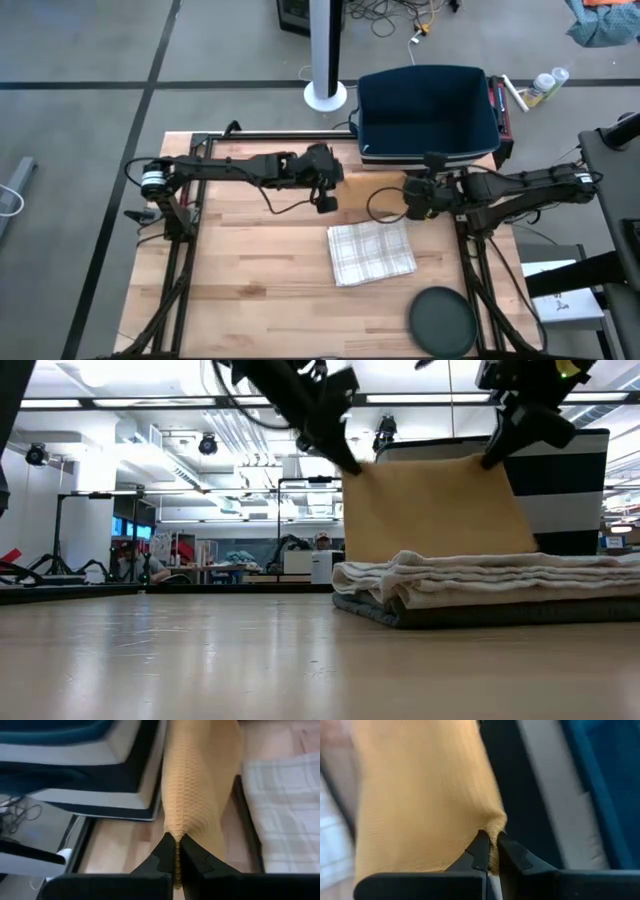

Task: Fold kitchen towel into neat rectangle
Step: Stack the orange towel on top of the white patterned towel

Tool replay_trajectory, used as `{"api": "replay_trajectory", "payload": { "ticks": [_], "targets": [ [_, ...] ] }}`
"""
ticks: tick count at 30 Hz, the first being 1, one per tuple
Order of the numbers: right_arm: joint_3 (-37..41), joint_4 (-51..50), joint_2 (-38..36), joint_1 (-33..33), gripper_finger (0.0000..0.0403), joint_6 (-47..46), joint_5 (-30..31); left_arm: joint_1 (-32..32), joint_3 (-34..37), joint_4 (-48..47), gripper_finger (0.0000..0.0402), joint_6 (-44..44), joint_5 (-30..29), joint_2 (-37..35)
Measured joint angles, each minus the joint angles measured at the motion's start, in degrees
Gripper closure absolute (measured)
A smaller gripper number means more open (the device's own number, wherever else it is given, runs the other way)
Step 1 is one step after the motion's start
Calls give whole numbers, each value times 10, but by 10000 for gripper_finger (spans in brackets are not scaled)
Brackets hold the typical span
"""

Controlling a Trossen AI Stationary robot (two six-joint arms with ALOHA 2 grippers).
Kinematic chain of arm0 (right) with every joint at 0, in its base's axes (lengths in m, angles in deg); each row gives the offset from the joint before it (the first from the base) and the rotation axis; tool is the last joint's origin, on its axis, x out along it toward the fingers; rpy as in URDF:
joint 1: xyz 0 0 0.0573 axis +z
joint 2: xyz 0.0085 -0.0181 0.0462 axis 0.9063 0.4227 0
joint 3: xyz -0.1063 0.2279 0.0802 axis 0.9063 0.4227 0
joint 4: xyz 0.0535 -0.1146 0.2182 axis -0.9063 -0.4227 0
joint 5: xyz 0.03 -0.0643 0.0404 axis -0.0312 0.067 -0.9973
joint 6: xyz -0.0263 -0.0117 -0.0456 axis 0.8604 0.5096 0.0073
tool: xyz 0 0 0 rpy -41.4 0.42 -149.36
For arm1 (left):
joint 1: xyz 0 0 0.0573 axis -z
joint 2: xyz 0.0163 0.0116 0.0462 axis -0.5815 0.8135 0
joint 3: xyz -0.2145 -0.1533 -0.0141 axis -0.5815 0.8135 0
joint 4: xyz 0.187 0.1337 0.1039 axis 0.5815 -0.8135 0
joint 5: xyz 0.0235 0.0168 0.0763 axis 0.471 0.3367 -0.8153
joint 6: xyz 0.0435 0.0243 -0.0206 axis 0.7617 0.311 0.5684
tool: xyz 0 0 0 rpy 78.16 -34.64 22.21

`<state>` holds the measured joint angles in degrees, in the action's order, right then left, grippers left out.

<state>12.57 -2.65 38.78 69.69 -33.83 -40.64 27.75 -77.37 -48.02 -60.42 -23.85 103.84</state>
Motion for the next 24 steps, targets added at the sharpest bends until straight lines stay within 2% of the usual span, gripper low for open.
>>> {"api": "replay_trajectory", "payload": {
  "ticks": [4,8,10,16,18,24],
  "targets": [
    [14,35,-9,-22,394,45,-18,1,-7,-12,401,-11,-4,-7],
    [38,80,-12,-32,394,103,-105,8,0,-12,401,-55,18,-9],
    [42,99,-12,-32,394,123,-129,21,8,-23,401,-70,14,-8],
    [45,99,-29,-32,394,173,-142,50,18,-37,401,-113,12,-18],
    [45,103,-40,-32,394,181,-146,56,17,-39,401,-122,9,-19],
    [50,100,-70,-32,394,139,-235,75,17,-53,401,-125,9,-19]
  ]
}}
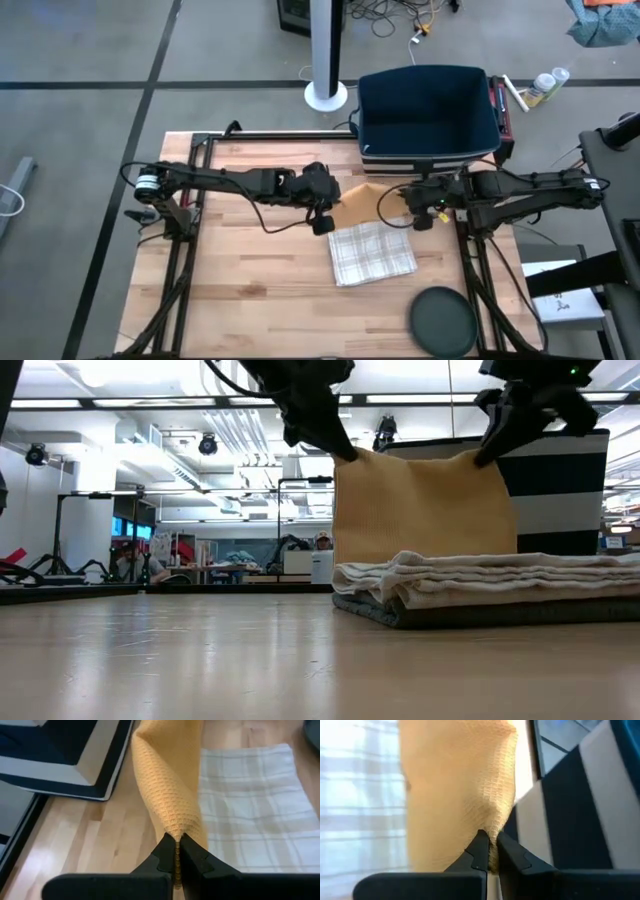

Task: Fold kitchen towel into neat rectangle
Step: Stack the orange towel on top of the white patterned towel

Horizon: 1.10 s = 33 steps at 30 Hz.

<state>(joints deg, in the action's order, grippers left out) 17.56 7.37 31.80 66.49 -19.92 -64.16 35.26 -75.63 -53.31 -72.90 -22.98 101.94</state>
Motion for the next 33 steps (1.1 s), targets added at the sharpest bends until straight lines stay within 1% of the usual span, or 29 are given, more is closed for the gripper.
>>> {"api": "replay_trajectory", "payload": {
  "ticks": [7,9,11,16,24,27,30,33],
  "targets": [
    [18,-14,2,0,394,-42,-108,16,11,-12,401,18,22,0],
    [20,-32,4,4,394,-51,-123,24,15,-11,401,24,26,0],
    [20,-32,6,12,394,-54,-123,32,19,-11,401,32,26,0],
    [19,-45,-5,20,394,-54,-114,40,20,-2,401,43,26,1],
    [19,-73,-24,35,394,-99,-108,48,23,40,401,77,28,1],
    [19,-70,-29,36,394,-113,-69,42,23,46,401,94,28,1],
    [19,-70,-28,30,394,-104,-13,13,30,61,401,96,37,2],
    [19,-66,-18,18,394,-86,10,-16,40,70,401,100,49,3]
  ]
}}
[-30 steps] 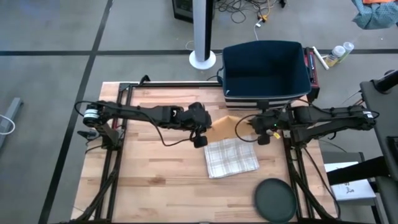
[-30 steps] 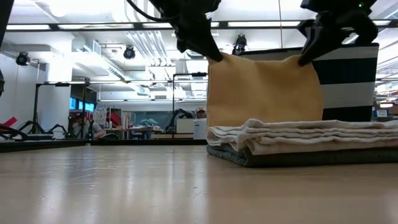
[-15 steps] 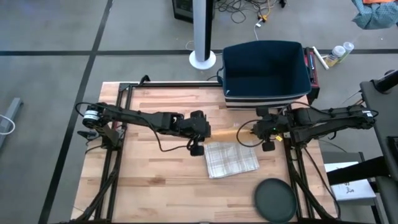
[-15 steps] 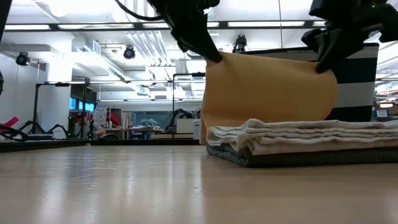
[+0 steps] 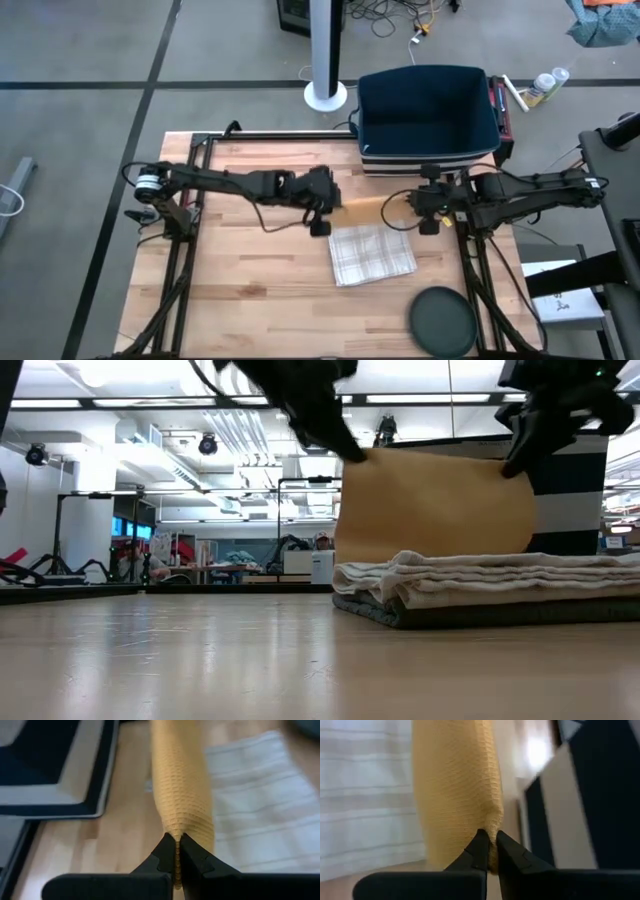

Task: Fold kitchen towel into neat rectangle
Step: Stack the orange towel on top of the white patterned towel

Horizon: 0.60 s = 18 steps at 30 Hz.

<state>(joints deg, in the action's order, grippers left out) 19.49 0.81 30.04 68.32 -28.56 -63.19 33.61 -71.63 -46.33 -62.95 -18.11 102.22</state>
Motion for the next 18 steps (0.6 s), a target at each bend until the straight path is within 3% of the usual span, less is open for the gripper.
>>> {"api": "replay_trajectory", "payload": {
  "ticks": [3,8,18],
  "targets": [
    [0,17,7,-17,394,22,4,-16,2,11,401,20,2,0],
    [0,96,26,-54,394,83,77,-33,2,32,401,53,5,0],
    [1,79,24,-85,394,86,68,-28,2,23,401,40,-14,0]
  ]
}}
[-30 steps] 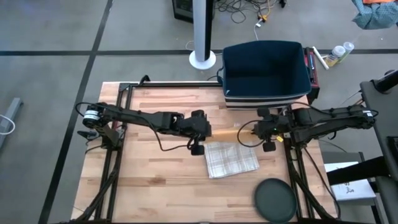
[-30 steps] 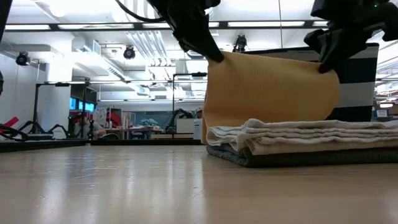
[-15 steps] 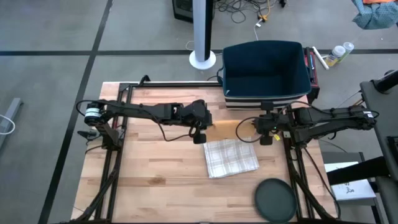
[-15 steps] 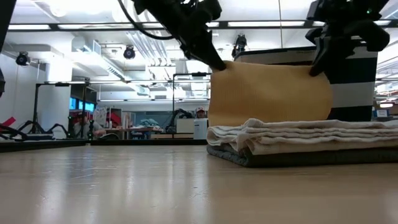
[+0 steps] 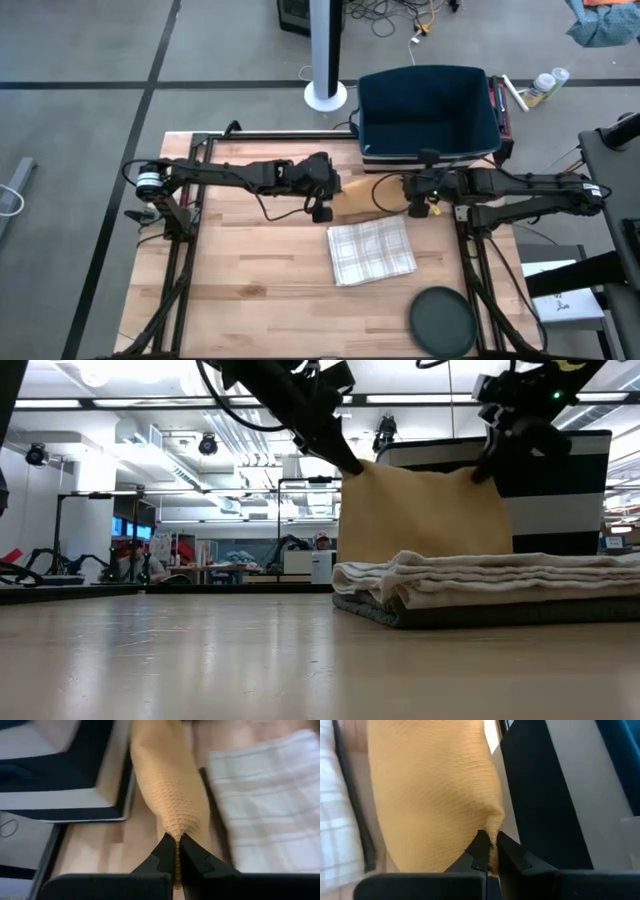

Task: Fold kitchen towel into neat rectangle
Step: Stack the orange towel on top of the white patterned towel

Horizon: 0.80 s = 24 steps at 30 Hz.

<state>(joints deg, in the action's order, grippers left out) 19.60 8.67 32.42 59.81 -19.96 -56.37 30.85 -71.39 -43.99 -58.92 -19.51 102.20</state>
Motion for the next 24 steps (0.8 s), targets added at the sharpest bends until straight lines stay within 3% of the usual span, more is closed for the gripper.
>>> {"api": "replay_trajectory", "payload": {
  "ticks": [12,24],
  "targets": [
    [0,-50,-30,96,394,-136,-77,72,7,-29,401,-38,-30,-1],
    [0,-54,-15,192,394,-236,-66,89,7,-30,401,-50,-31,-2]
  ]
}}
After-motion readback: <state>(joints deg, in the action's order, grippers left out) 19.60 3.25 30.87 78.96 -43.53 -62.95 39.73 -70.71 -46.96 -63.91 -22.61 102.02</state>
